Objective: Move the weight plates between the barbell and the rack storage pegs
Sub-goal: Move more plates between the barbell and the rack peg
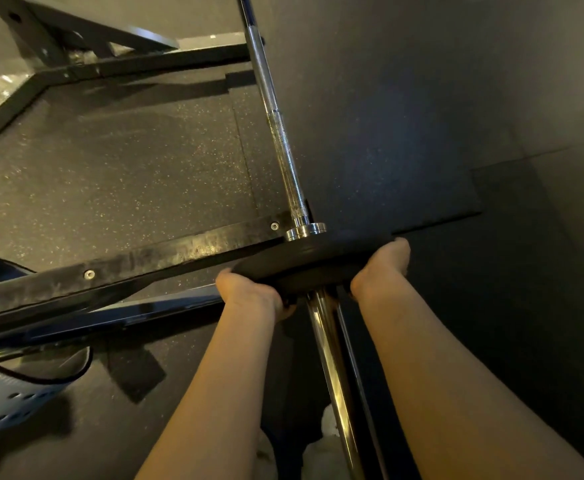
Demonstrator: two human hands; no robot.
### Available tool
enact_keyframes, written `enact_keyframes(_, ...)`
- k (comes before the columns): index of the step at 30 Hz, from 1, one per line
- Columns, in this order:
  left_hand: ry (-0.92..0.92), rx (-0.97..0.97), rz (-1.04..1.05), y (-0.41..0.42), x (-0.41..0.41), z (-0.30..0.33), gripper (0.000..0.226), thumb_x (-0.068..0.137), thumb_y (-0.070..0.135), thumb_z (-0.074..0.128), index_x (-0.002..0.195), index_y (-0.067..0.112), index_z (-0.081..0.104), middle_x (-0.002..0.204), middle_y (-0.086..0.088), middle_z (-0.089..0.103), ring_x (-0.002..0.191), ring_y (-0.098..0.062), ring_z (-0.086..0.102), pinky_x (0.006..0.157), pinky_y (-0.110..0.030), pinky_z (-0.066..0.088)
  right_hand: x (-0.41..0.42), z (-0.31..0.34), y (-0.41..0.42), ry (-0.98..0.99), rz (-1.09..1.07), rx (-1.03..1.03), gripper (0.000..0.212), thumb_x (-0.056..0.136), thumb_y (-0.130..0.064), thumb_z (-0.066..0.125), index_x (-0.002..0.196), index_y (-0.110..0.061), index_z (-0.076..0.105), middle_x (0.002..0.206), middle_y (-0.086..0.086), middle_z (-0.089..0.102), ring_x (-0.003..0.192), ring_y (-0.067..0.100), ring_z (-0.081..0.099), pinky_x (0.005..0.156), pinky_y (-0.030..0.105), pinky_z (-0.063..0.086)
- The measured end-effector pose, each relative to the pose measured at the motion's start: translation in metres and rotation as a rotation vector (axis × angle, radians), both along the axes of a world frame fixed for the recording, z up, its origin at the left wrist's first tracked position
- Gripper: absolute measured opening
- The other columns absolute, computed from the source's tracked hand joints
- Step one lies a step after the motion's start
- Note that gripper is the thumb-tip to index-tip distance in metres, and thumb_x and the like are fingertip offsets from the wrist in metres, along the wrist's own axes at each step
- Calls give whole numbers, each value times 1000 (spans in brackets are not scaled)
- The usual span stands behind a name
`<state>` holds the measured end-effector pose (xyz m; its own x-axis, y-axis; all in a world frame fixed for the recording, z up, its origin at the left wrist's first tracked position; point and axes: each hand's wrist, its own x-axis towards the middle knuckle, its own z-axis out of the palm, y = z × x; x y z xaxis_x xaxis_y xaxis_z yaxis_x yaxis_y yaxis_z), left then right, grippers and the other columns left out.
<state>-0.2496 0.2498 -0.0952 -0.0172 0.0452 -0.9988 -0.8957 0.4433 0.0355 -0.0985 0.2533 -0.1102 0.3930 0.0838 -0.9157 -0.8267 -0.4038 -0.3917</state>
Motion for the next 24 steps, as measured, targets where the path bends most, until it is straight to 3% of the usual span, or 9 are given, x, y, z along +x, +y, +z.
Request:
enact_keyframes(4,74,191,-39,-25,6,3,47,91,51,49,127,22,47,114,-13,58,96,-35,54,80,-53,46,6,-6,-5,25,64,17,60,84,-49,50,139,-31,35,123,12,52,102,37,55,92,57,42)
enact_keyframes(8,276,291,-181,-67,14,-1,52,90,52,53,135,25,46,116,-9,60,105,-27,58,96,-44,47,17,-7,-22,113,244,58,65,86,-57,49,142,-31,28,122,15,50,100,38,56,86,54,48)
enact_keyframes(11,475,386,-274,-100,43,7,46,95,42,51,138,30,42,124,-5,56,106,-21,56,85,-37,47,37,0,-41,228,464,140,67,87,-61,51,141,-25,34,118,15,55,100,35,58,81,49,50)
enact_keyframes(13,635,462,-492,-121,76,12,52,94,37,53,142,35,34,132,-1,51,113,-20,53,88,-39,47,64,7,-54,285,606,172,58,90,-51,55,138,-22,41,110,14,60,104,32,58,92,48,45)
enact_keyframes(16,980,489,-1036,-155,115,8,76,87,31,66,148,36,20,152,2,29,139,-20,29,112,-44,30,109,19,-74,264,737,136,52,92,-37,57,138,-18,43,115,14,59,113,29,56,93,44,44)
enact_keyframes(18,1220,362,-1459,-178,138,8,82,88,37,63,151,33,11,159,2,6,147,-21,6,118,-43,18,140,29,-87,268,790,120,46,95,-35,53,136,-15,47,113,13,63,105,28,60,87,42,47)
enact_keyframes(20,1286,268,-1801,-195,152,13,78,90,41,58,151,35,9,160,3,-4,147,-23,-6,118,-45,11,162,39,-95,256,836,122,39,97,-31,50,132,-12,50,108,12,65,101,26,61,87,40,47)
enact_keyframes(22,1194,290,-1817,-200,161,27,67,92,39,57,148,34,22,159,3,7,147,-20,8,117,-43,18,175,53,-93,229,911,139,36,98,-28,49,130,-11,52,106,11,65,101,26,61,88,40,47)
enact_keyframes(24,1133,367,-1686,-197,168,46,51,92,35,57,140,28,40,146,2,39,133,-13,40,109,-35,37,181,70,-91,222,977,155,34,97,-27,51,127,-11,54,105,11,65,98,25,62,86,39,47)
